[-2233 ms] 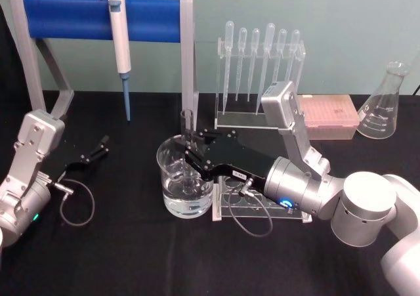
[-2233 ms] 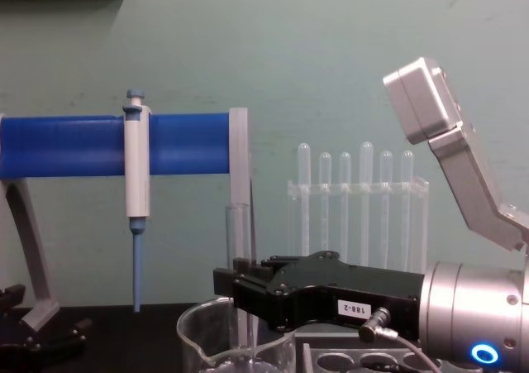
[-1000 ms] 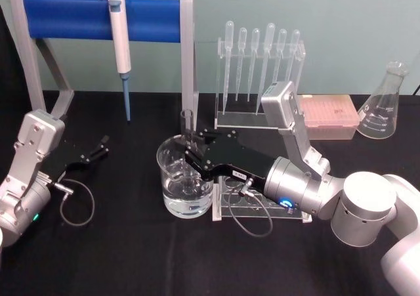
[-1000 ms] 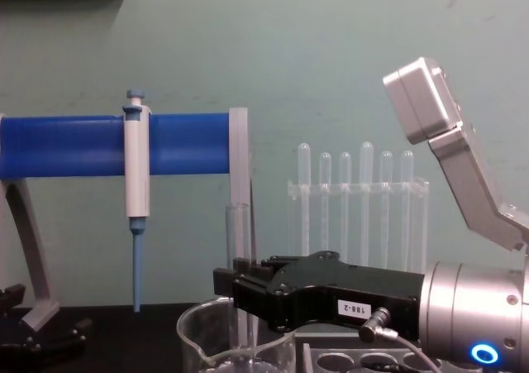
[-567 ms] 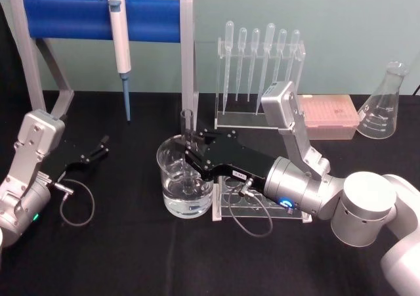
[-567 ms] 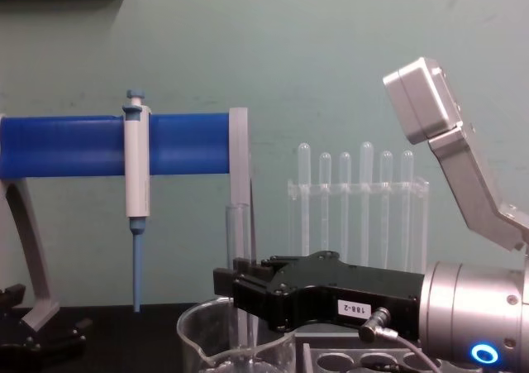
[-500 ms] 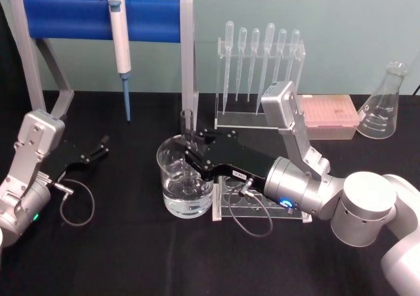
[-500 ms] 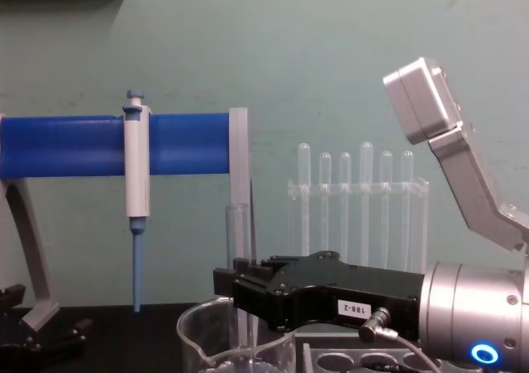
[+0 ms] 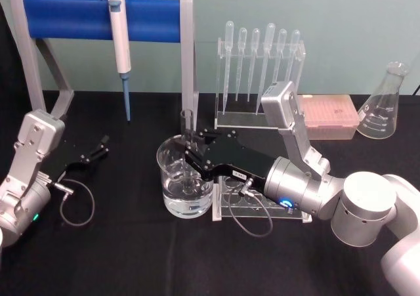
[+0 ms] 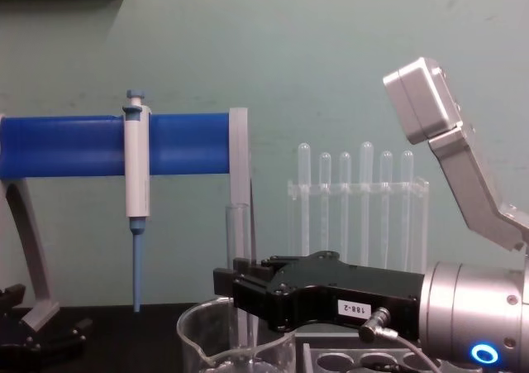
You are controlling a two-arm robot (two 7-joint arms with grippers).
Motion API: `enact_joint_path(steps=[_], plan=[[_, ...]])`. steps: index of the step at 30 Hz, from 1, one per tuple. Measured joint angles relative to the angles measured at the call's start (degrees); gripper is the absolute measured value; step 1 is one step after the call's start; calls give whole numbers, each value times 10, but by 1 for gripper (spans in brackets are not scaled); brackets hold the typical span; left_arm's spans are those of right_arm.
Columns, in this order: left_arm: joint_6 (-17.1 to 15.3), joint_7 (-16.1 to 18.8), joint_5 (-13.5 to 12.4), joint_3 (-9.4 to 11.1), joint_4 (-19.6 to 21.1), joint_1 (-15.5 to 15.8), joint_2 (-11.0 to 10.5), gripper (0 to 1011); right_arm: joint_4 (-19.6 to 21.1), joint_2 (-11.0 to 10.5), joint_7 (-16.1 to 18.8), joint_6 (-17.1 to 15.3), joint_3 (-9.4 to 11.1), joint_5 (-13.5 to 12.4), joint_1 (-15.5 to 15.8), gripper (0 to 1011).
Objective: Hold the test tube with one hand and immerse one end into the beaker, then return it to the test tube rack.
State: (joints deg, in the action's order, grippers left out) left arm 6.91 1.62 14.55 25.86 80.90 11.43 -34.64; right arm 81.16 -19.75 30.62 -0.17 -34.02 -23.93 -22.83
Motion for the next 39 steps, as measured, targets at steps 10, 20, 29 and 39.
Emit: enact_joint_path(steps=[10,20,29,39], plan=[[0,0,0,0,0,0,0,1000,0,0,0,0,0,0,0,225],[0,0,0,0,0,0,0,1000,0,0,0,0,0,0,0,225],[0,0,0,0,0,0,0,1000,0,0,0,0,0,0,0,225],[0,0,0,0,0,0,0,1000,0,0,0,0,0,0,0,225]])
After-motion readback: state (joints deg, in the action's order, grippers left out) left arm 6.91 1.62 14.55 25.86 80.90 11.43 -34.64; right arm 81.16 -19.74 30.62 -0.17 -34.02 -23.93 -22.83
